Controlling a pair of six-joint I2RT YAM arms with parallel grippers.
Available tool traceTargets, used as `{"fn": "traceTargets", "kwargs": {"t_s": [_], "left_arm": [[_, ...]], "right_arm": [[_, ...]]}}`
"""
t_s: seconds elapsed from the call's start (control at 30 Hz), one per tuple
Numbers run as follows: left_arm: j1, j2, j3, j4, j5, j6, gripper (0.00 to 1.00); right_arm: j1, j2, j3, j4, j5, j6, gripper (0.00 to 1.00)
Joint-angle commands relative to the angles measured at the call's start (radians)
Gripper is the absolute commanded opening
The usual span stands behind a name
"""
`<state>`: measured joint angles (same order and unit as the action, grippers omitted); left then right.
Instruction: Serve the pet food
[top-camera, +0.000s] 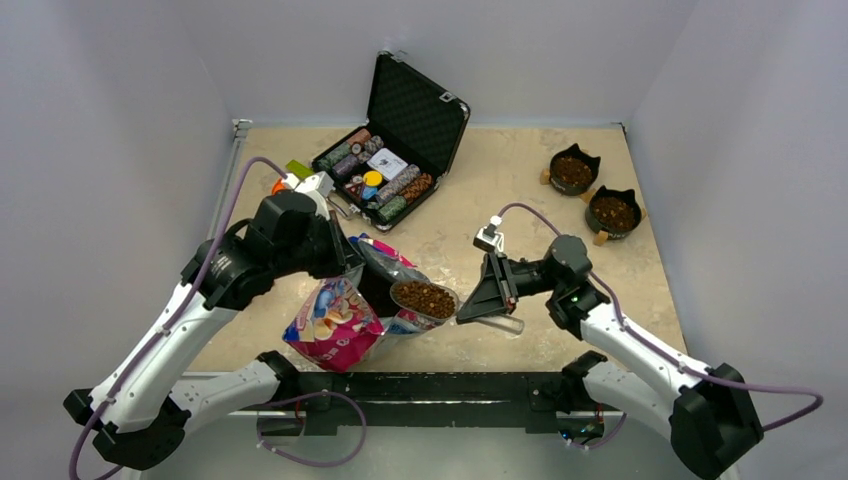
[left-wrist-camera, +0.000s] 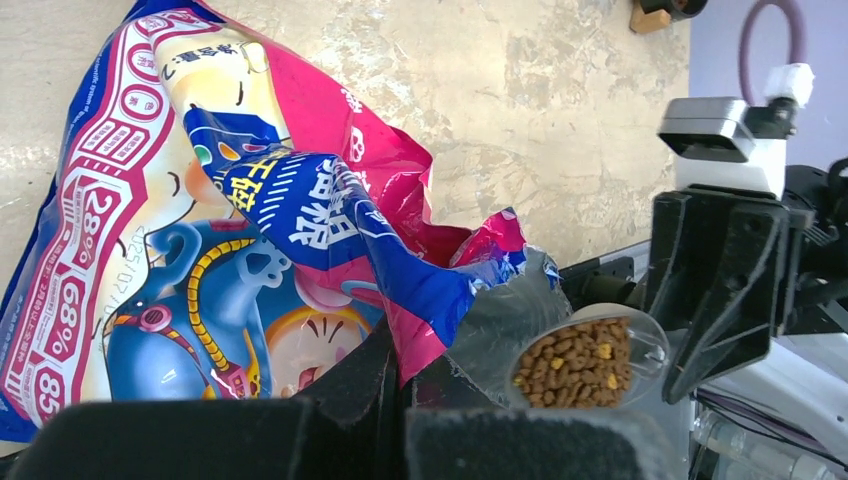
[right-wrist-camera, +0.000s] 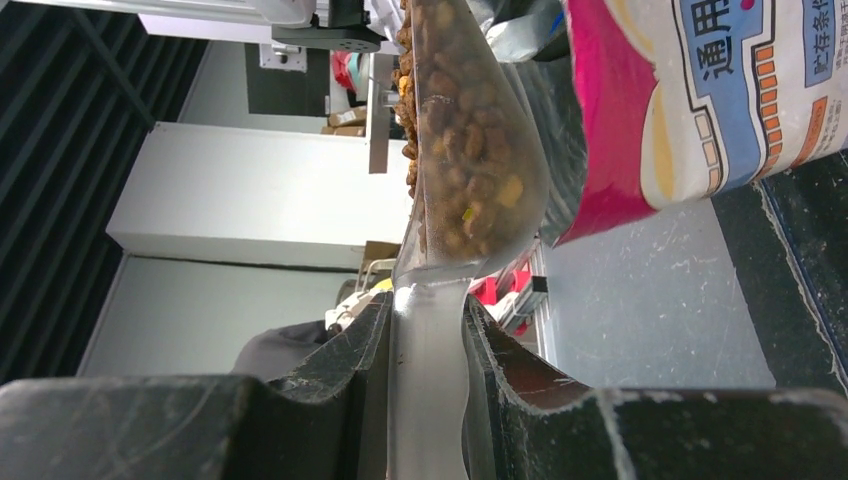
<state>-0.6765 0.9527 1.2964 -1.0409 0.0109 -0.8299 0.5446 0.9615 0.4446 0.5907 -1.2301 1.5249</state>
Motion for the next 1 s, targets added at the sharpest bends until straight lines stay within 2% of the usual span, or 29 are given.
{"fn": "traceTargets", "kwargs": {"t_s": [0.0,0.27,0.37,0.63,0.87,0.97], "left_arm": [[-0.001,0.023,0.048,-0.023,-0.079,-0.019,0.0],[0.0,0.01,0.036,-0.039,-0.106,-0.016,0.0],[0.0,0.007,0.04,-0.043,-0.108,-0.006,0.0],[0.0,0.008,0.079,-0.01,-0.072,0.073,0.0],[0.0,0.006,0.106,-0.007,-0.047,0.155,0.0],[0.0,-0.007,0.1,-0.007,-0.047,0.179,0.0]], "right_arm": [[-0.058,-0.068,0.062,-0.089,-0.044,-0.036,0.0],[-0.236,-0.036,0.282,-0.284,-0.089,-0.148,0.0],[-0.309,0.024,0.37,-0.275,-0.095,-0.15,0.0],[-0.466,0.236,0.539,-0.135,0.012,-0.055,0.0],[-0.571,0.467,0.549,0.245,0.116,0.127,0.0],[-0.62,0.559,0.554,0.309,0.156,0.129,0.0]]}}
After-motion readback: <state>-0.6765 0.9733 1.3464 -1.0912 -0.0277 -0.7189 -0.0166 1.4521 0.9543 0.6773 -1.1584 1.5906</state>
